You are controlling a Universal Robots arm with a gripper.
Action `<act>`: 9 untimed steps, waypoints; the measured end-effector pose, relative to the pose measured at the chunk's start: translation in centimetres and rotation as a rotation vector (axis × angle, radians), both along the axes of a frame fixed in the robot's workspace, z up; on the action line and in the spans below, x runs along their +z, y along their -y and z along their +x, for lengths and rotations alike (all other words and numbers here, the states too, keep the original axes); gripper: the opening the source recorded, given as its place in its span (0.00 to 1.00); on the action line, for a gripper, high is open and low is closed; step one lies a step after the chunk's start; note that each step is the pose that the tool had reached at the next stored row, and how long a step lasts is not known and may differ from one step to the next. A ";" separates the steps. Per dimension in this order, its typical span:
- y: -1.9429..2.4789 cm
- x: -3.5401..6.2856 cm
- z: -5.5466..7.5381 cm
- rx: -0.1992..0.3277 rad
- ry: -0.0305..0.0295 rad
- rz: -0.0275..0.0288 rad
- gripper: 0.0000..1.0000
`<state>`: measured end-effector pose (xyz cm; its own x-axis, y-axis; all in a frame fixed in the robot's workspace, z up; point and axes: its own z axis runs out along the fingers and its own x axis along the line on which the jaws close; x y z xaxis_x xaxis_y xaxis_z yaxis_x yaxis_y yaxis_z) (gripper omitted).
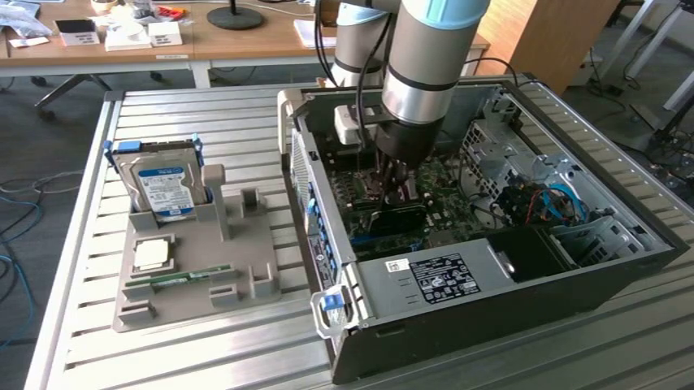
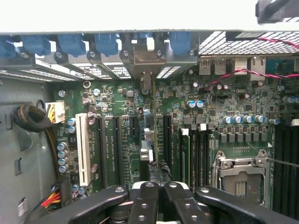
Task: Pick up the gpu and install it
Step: 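Press down on the gpu until it lock into place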
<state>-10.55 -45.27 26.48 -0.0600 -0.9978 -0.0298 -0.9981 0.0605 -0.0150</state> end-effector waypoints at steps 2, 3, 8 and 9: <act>0.00 0.26 0.0 0.000 0.0000 0.0001 0.11; 0.00 0.33 0.0 0.000 0.0000 0.0001 0.11; 0.17 0.35 0.1 0.000 0.0000 0.0001 0.11; 0.18 0.34 0.1 0.000 0.0001 0.0002 0.11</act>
